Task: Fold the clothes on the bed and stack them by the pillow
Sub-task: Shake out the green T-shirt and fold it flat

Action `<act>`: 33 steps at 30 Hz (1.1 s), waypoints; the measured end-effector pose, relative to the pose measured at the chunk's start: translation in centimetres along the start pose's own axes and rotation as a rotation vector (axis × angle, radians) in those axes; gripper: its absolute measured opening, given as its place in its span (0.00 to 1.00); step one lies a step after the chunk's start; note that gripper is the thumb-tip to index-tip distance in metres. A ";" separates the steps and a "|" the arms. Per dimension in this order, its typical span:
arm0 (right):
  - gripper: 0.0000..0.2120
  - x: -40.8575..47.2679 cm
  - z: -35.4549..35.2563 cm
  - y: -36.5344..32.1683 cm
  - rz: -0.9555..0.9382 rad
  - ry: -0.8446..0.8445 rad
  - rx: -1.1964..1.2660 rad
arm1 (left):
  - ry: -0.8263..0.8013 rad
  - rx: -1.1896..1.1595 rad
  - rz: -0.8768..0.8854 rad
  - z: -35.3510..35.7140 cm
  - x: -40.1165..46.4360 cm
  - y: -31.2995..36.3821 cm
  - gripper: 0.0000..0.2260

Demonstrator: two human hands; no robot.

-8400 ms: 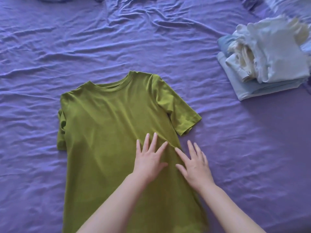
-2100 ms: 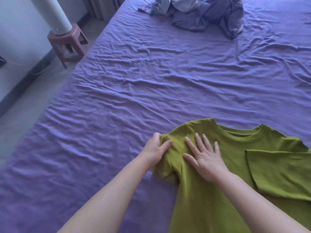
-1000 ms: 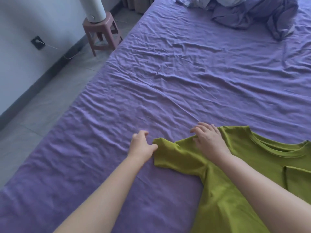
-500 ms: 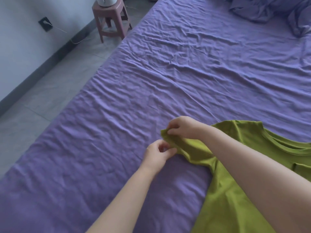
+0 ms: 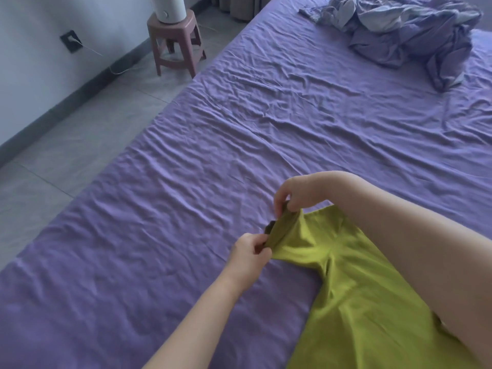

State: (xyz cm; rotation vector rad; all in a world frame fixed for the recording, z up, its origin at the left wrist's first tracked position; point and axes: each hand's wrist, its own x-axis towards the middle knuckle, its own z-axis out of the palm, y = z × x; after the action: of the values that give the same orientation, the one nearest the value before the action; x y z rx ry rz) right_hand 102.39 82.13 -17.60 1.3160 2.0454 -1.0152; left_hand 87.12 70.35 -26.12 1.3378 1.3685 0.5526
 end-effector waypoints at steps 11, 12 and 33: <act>0.08 -3.1 0.3 1.9 0.117 0.155 0.298 | 0.227 0.144 0.255 1.2 -1.4 1.4 0.08; 0.09 -3.2 0.2 2.2 0.123 0.189 0.363 | 0.227 0.086 0.234 1.2 -1.5 1.5 0.07; 0.07 -0.3 1.9 2.1 0.141 0.361 0.416 | 0.186 -0.220 -0.033 0.0 -2.3 -0.7 0.05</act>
State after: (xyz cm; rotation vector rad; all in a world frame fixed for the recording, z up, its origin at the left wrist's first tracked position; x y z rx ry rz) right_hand 104.46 80.98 -19.20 1.9508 2.0177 -1.2574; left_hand 86.27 68.06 -25.91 1.1050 1.4312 0.7975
